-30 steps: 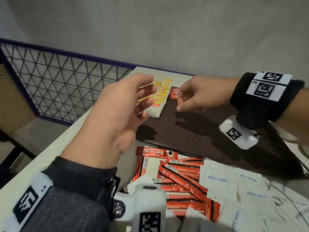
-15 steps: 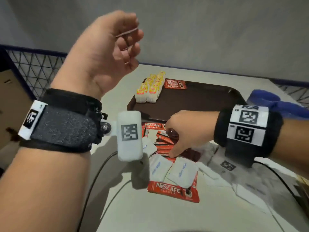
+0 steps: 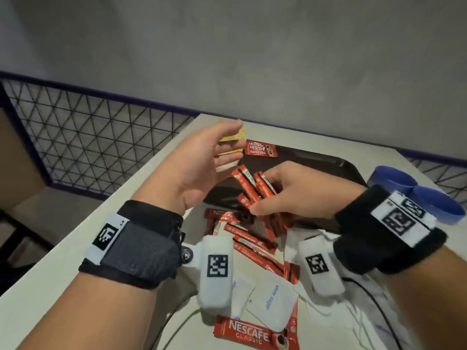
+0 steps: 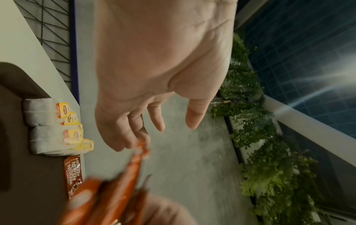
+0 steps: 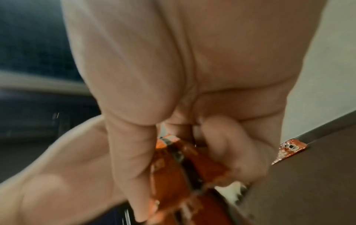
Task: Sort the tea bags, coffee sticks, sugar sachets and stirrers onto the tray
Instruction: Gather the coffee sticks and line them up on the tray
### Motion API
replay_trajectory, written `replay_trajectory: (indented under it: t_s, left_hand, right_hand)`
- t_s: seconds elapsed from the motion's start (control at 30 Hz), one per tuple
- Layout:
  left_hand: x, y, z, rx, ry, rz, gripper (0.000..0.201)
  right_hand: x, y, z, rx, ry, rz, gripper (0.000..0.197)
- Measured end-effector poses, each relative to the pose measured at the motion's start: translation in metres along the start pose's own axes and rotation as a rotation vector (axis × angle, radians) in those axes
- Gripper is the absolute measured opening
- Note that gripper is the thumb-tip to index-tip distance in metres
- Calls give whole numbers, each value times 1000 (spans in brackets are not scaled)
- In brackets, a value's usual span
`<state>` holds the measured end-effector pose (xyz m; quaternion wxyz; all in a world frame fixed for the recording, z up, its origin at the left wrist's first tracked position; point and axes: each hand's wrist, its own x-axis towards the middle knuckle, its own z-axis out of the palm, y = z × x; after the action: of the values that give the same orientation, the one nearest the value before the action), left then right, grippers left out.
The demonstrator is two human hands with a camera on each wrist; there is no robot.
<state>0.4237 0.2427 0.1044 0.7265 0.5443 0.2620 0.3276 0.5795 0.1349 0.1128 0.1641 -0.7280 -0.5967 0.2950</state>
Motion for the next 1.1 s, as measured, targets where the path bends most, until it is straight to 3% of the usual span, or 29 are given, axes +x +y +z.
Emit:
replay_trajectory:
  t_s: [0.07, 0.2, 0.27, 0.33, 0.4, 0.6, 0.8, 1.03, 1.1]
  left_hand:
    - [-1, -4, 2, 37, -52, -7, 34]
    - [-9, -8, 11, 5, -331, -93, 49]
    - [-11, -12, 15, -29, -400, -145, 44]
    - [-11, -14, 16, -117, -421, -197, 38]
    - [-10, -15, 16, -160, -414, -231, 34]
    - [-13, -16, 15, -134, -341, -168, 24]
    - [-12, -9, 10, -175, -184, -57, 29]
    - [-12, -9, 11, -176, -174, -31, 26]
    - [-11, -11, 10, -136, -177, -40, 22]
  right_hand:
    - [-4, 0, -6, 200, 91, -76, 19]
    - [4, -8, -10, 537, 228, -213, 23]
    - [8, -14, -10, 531, 250, -228, 2]
    - [8, -17, -10, 479, 275, -235, 10]
    - [4, -20, -9, 393, 286, -265, 5]
    - [-4, -17, -5, 2, 405, -301, 22]
    - [-4, -11, -13, 76, 351, -318, 44]
    - [-1, -8, -18, 45, 547, -329, 9]
    - [0, -8, -20, 80, 647, -330, 8]
